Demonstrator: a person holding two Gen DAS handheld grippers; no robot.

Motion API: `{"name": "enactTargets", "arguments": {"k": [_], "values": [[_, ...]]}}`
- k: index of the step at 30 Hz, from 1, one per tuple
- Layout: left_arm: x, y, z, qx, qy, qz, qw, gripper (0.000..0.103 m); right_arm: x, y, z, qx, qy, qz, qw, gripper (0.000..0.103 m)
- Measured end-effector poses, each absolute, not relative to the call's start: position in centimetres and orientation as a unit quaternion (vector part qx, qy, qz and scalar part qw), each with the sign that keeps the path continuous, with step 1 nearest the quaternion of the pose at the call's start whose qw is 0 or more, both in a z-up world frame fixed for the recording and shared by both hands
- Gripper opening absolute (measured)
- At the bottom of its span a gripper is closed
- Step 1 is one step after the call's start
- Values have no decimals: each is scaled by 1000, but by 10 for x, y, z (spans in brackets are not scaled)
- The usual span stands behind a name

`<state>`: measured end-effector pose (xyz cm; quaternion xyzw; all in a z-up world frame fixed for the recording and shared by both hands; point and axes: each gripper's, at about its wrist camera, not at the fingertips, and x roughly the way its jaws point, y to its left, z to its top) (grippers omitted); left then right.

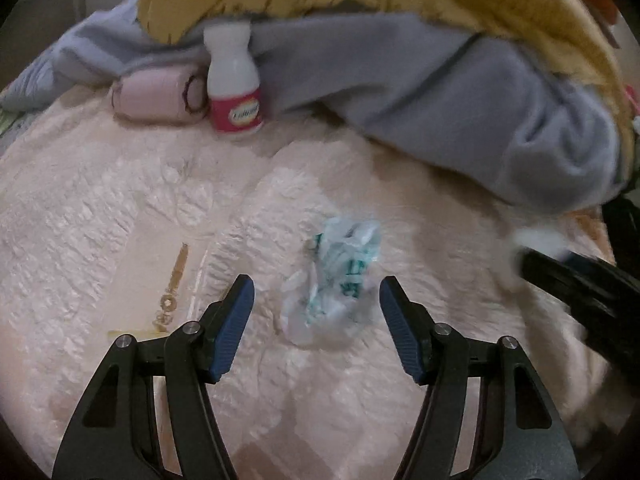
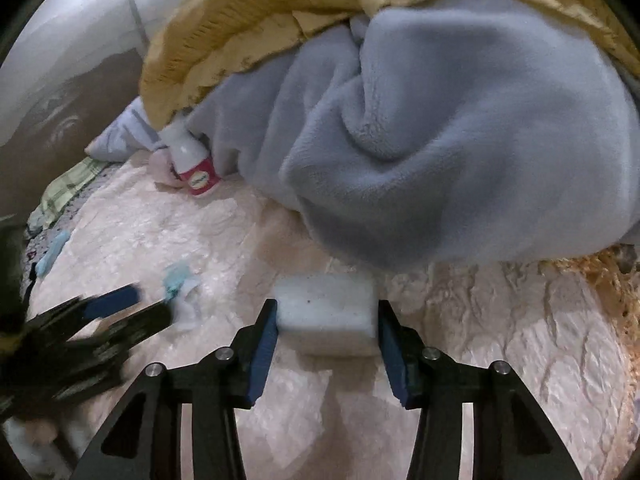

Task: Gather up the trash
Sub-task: 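Grasp the clear wrapper with the left tool while the right grasps the white sponge, then carry the clear wrapper and white sponge over the white bucket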

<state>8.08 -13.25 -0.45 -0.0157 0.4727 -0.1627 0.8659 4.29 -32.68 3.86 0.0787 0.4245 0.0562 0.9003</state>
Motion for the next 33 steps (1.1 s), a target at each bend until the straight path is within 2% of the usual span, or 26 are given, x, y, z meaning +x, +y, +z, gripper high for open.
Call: {"name": "enactTargets", "arguments": {"k": [1,2,5,22,33], "values": [[84,-130,-10,-34,483,-170,858,35,37,-327,42,79,422,61,901,46],[85,-128,-12,-47,491,-176,852,24,30,-327,46,80,420,67,902,46],[73,-122,-5,-58,492,-184,849,18,3,-331,57,87,416,82,901,47],[-93,-127,71,-31,455,-254,853,18,-157,-337,76,121,424,74,894,48],[-143,-138,93,-12,430,-270,861,18,-210,-331,96,111,408,76,903,49]]}}
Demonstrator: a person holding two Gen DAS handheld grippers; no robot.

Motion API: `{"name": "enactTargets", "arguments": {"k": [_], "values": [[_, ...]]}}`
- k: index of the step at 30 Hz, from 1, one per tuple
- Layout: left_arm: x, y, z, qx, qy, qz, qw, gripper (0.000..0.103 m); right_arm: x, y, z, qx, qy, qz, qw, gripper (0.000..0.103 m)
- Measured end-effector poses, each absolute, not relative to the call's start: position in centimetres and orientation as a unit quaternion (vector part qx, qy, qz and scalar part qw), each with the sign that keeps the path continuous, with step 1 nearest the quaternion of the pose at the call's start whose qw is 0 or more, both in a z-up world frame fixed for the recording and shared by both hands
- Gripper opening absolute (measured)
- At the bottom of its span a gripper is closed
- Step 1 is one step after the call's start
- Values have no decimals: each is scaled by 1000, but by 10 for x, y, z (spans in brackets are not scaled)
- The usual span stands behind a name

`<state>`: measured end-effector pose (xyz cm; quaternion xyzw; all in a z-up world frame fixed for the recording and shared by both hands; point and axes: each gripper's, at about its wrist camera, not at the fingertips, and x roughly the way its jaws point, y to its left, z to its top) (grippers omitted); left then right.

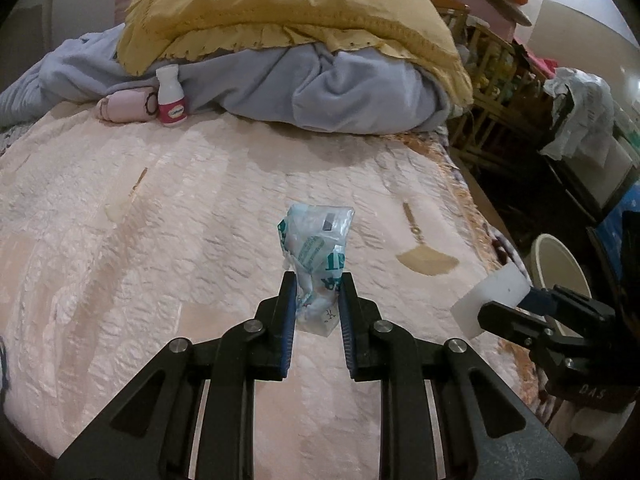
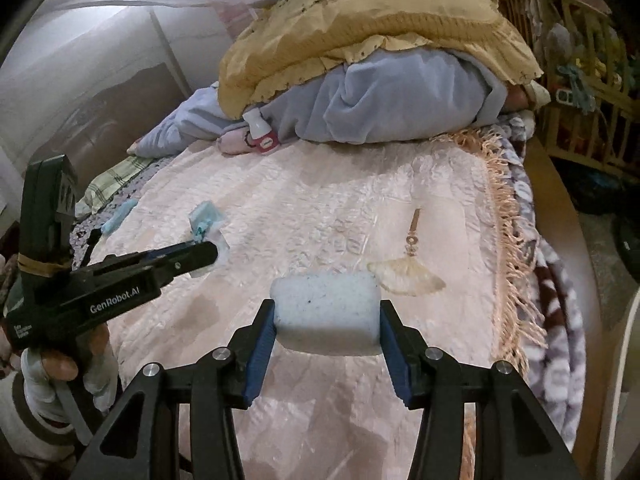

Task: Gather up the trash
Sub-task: 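Carry the clear wrapper and white sponge over the white bucket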

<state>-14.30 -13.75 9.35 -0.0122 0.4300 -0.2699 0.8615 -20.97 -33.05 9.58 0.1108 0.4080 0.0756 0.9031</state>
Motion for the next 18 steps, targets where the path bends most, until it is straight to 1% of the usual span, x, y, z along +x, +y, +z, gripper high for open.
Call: {"name": "enactTargets", "arguments": {"k": [9,18], "values": [[-175,-145,92,4,428,-277,860,18,-231,-328,102,108,403,85,905,49],[-187,-150,90,9,424,-282,861,18,-237,-336,105,112,404,76,905,50]]}}
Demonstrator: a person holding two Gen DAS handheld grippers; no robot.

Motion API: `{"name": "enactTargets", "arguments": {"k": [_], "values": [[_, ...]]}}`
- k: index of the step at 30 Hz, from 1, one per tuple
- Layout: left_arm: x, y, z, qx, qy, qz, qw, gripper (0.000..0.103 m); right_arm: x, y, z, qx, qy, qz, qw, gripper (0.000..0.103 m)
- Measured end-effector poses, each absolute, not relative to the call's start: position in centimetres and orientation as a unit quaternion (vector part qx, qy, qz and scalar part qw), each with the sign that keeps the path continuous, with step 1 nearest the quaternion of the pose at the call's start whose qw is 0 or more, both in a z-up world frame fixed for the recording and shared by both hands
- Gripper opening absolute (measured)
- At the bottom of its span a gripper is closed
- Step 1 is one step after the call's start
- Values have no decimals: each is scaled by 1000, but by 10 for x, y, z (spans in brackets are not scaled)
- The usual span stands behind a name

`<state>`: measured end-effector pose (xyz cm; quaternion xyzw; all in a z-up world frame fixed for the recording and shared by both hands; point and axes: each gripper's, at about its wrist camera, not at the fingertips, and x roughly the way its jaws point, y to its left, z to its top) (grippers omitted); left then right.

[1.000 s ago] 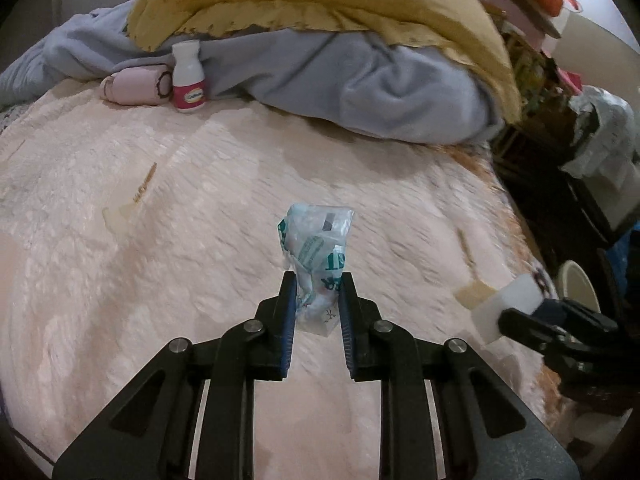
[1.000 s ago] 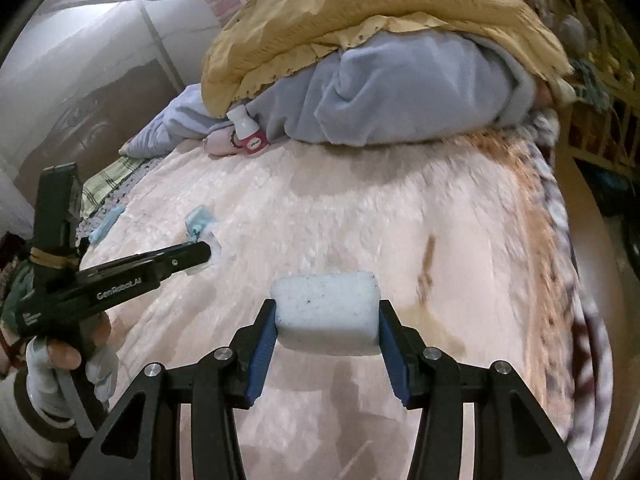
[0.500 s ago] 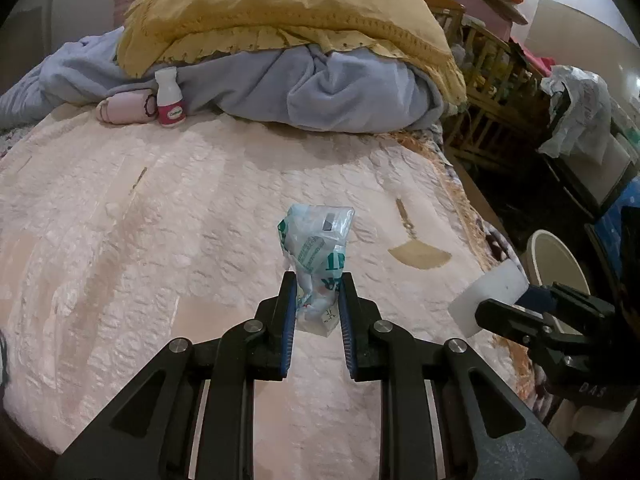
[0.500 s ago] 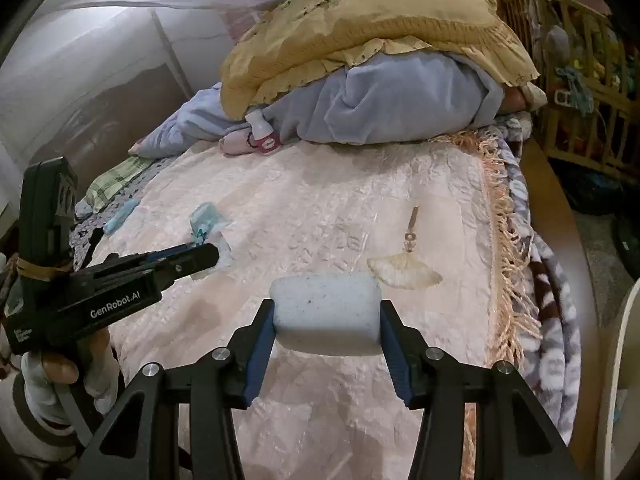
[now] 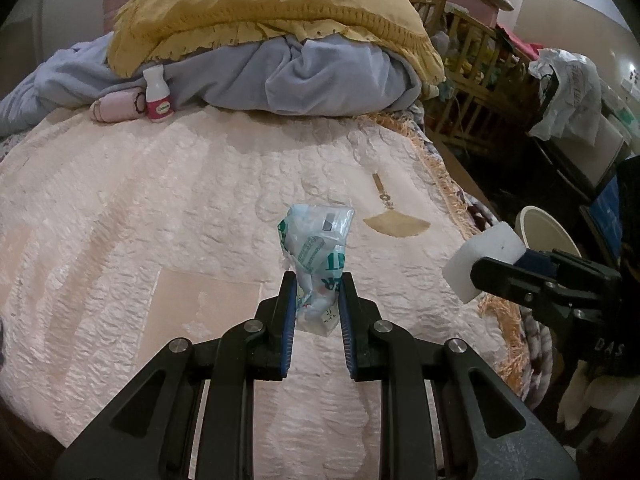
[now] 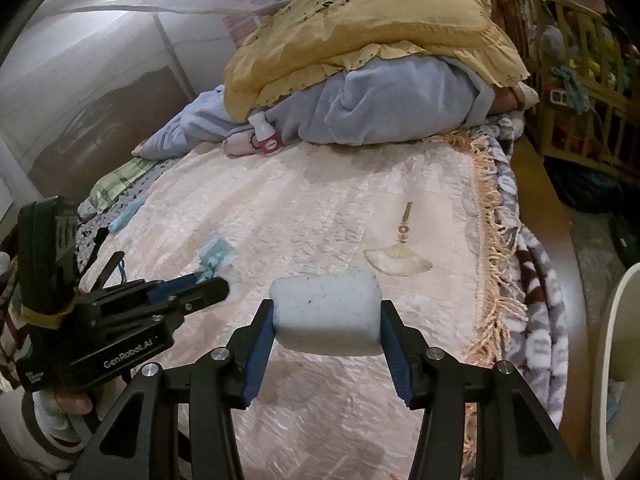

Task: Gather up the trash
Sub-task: 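Carry the clear wrapper and white sponge over the white bucket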

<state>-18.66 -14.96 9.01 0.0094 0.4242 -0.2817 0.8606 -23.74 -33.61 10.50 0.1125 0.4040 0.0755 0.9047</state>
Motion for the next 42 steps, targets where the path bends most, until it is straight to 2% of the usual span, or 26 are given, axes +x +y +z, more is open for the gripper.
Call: {"name": "enactTargets", "arguments": {"k": [13,31,42], "values": [[-191,-175,100,23,415,-309,855,18,-255,-358,117,120,390,44,912,50],[-226,-308,110,92,402,-399,819,18,-329,-478,123,184,362,-79,911,50],[-237,-371,110,80,422,-466,774,18,-363,-529,113,215,356,-138,899,51]]}}
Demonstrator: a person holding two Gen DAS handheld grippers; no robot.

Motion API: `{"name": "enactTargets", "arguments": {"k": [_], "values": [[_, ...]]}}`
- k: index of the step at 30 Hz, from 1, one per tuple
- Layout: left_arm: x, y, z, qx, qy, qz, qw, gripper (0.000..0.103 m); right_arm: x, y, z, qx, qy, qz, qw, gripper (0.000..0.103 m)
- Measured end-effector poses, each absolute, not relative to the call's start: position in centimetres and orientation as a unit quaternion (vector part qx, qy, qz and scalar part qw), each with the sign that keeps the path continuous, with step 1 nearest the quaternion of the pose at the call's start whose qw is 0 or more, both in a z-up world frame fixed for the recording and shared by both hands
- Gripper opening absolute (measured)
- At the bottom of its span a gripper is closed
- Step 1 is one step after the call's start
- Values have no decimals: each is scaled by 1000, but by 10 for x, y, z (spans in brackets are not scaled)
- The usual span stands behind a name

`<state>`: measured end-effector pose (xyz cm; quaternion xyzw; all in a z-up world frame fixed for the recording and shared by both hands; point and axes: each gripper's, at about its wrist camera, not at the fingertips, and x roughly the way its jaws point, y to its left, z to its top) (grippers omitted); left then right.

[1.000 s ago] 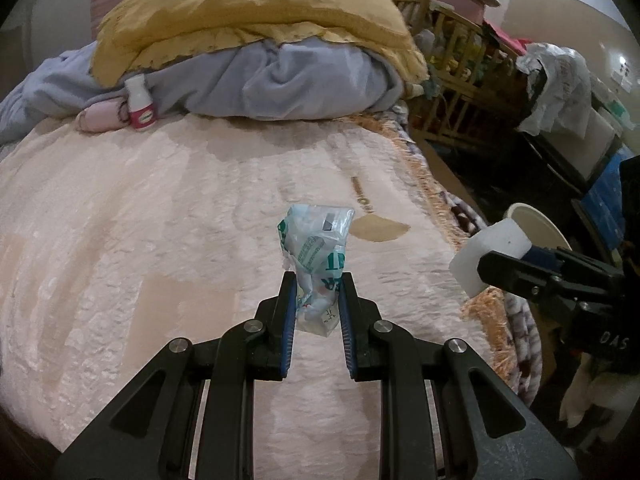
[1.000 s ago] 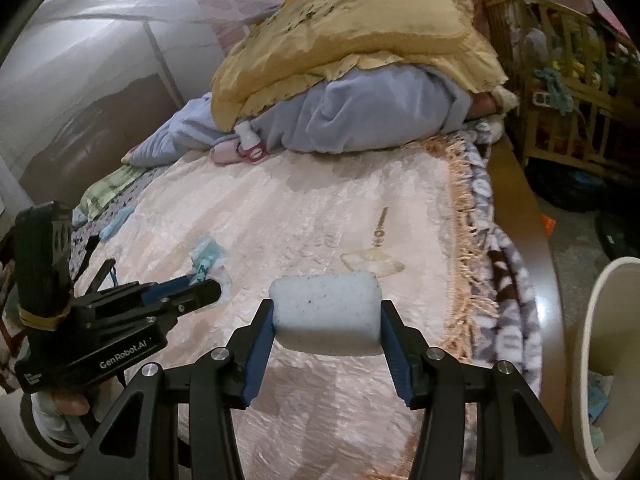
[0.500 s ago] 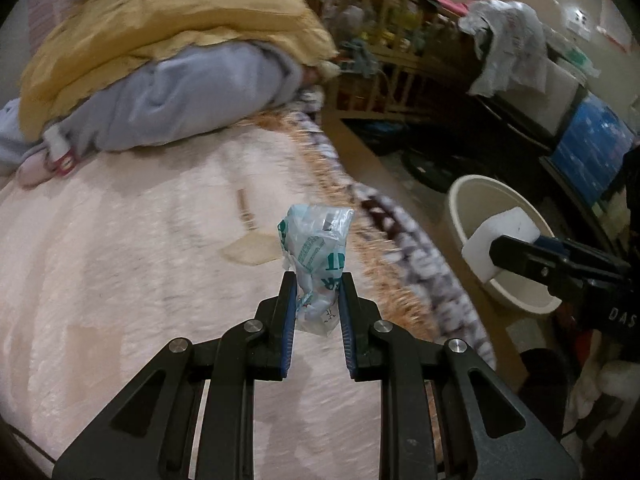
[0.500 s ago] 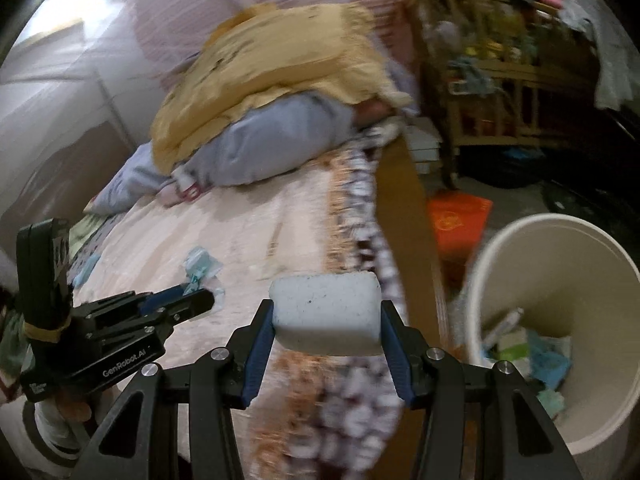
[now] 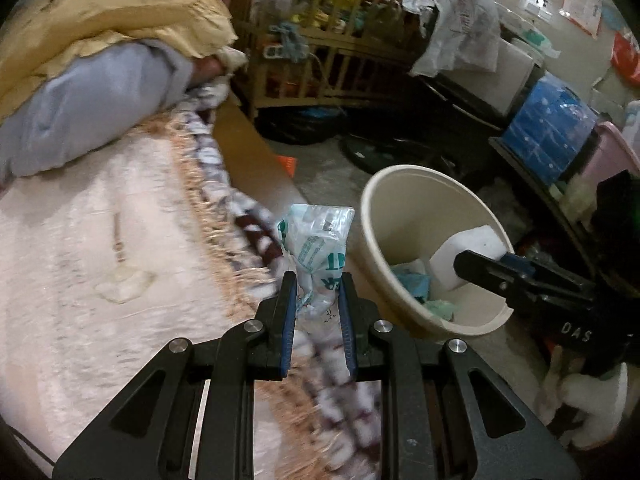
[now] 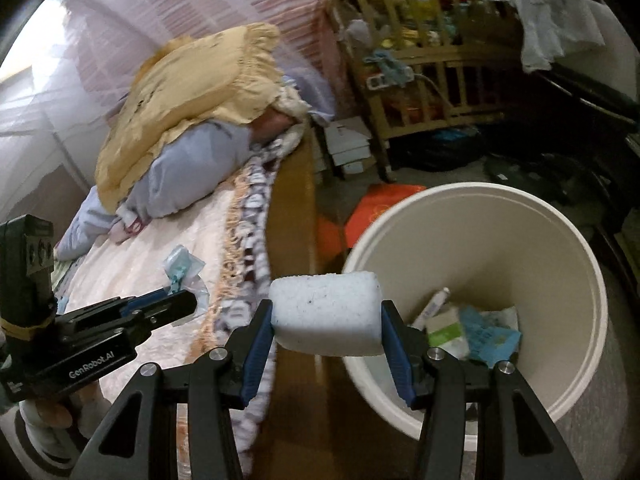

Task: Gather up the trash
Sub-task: 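Carry the clear wrapper and white sponge over the white bucket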

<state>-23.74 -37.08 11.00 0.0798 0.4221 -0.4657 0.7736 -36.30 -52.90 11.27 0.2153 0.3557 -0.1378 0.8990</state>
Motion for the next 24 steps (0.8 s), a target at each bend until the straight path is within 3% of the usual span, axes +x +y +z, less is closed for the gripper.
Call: {"name": "enactTargets", "arguments": {"k": [24], "values": [[-262,-446,101,108,427,-499,747,18,-392,-590,86,263,358,-191,875,51]]}}
